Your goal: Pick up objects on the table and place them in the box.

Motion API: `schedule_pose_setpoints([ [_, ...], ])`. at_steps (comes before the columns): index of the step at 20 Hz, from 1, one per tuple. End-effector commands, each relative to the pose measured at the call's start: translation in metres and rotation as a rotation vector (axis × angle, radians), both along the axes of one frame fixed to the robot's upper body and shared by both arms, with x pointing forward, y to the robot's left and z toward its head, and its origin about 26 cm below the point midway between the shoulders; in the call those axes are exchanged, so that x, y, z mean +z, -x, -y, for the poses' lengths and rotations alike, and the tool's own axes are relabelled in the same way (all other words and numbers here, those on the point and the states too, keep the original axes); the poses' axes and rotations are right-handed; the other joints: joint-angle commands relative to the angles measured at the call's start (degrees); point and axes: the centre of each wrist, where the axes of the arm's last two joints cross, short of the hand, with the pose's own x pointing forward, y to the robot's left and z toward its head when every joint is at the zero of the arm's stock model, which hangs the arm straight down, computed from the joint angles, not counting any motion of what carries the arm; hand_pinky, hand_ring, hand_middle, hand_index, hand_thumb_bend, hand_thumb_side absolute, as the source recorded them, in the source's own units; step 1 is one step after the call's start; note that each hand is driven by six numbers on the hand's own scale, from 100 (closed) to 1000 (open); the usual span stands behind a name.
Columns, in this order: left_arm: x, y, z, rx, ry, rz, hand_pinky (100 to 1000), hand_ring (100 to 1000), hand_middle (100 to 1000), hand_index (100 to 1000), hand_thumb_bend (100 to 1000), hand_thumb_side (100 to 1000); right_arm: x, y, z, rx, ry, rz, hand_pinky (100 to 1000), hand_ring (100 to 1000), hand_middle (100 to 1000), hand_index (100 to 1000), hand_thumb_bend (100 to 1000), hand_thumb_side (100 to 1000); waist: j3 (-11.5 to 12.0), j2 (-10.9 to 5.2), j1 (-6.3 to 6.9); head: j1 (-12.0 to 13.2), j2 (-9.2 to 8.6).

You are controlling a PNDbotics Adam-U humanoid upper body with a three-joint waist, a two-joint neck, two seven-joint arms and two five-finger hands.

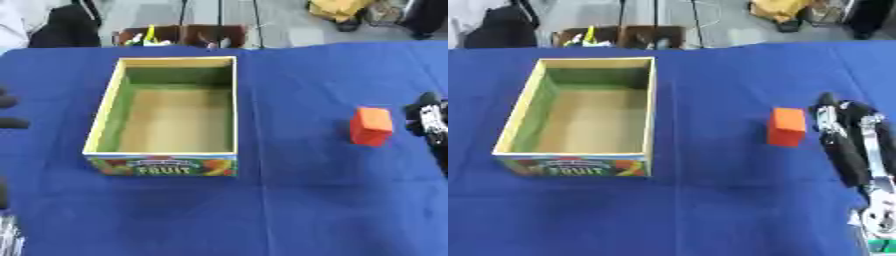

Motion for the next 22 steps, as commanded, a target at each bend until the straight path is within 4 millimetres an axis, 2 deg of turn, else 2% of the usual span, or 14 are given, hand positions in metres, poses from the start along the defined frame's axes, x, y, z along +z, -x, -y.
schedule_pose_setpoints([
  [1,0.008,0.003,0.000,-0.006,-0.003,0.031,464,637,592,639,100,923,0.006,0.002,0.000,-0.004,0.015,0.024,576,554,546,631,100,966,0.0,-1.36,-0.06,0.2,-0.61],
  [6,0.007,0.003,0.000,-0.007,-0.004,0.030,464,638,593,639,100,923,0.008,0.002,0.001,-0.011,0.015,0.036,577,561,555,640,100,966,-0.1,-1.37,-0.08,0.2,-0.62],
  [10,0.007,0.003,0.000,-0.007,-0.005,0.029,465,638,593,639,100,924,0.014,0.002,0.007,-0.015,0.061,0.091,591,594,597,676,100,988,-0.1,-1.44,-0.14,0.1,-0.52],
  [13,0.007,0.003,0.000,-0.009,-0.007,0.027,465,639,593,639,100,924,0.021,0.001,0.011,-0.005,0.151,0.125,615,628,633,703,100,999,-0.1,-1.49,-0.23,0.0,-0.42],
  [18,0.007,0.003,0.001,-0.013,-0.010,0.024,465,640,594,639,100,924,0.033,0.002,0.021,0.017,0.335,0.140,683,716,717,775,100,957,0.0,-1.43,-0.29,-0.2,-0.32],
  [22,0.006,0.003,0.001,-0.014,-0.011,0.022,465,640,595,638,100,925,0.042,0.002,0.026,0.038,0.557,0.043,723,766,752,823,121,864,0.1,-1.38,-0.29,-0.2,-0.29],
])
